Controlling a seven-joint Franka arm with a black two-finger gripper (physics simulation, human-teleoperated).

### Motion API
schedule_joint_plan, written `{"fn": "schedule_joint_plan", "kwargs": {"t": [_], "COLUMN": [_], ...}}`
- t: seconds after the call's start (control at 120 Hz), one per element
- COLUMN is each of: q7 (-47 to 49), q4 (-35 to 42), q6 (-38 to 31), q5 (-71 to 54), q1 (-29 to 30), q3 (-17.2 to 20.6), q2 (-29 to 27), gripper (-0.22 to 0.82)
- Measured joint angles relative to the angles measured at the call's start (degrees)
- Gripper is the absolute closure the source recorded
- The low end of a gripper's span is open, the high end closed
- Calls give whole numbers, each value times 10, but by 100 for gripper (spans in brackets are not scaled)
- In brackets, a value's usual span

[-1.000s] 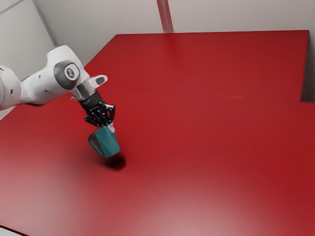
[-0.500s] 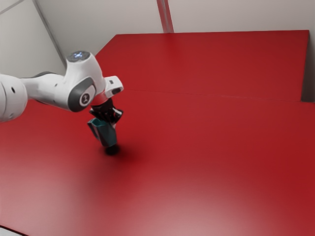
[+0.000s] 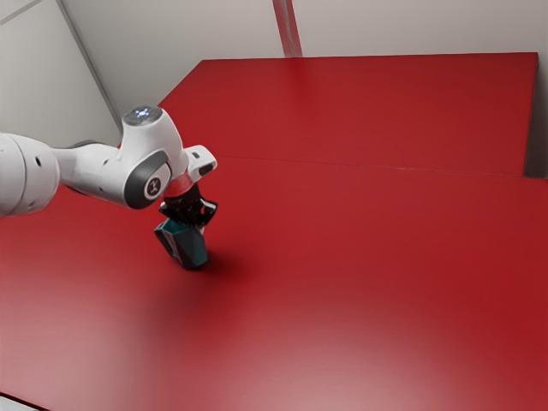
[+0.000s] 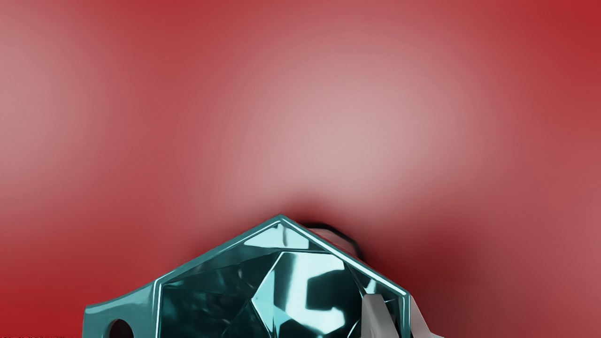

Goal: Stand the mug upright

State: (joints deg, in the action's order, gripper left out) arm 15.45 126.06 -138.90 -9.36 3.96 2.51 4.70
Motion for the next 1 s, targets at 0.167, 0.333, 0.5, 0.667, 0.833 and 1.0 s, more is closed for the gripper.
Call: {"fn": "schedule_joint_plan", "kwargs": {"t": [0.167, 0.333, 0.5, 0.667, 0.833, 1.0], "q7": [14, 20, 24, 28, 28, 25], "q4": [-1, -3, -4, -11, -91, -174], "q6": [0, 6, 18, 40, 120, 216], "q5": [-1, -3, -4, 0, 2, 3], "q1": [-1, -2, -5, -11, -18, -26], "q3": [2, 4, 4, 4, 5, 30], "q2": [1, -12, -40, -80, -85, -85], "gripper": [68, 33, 15, 7, 3, 1]}}
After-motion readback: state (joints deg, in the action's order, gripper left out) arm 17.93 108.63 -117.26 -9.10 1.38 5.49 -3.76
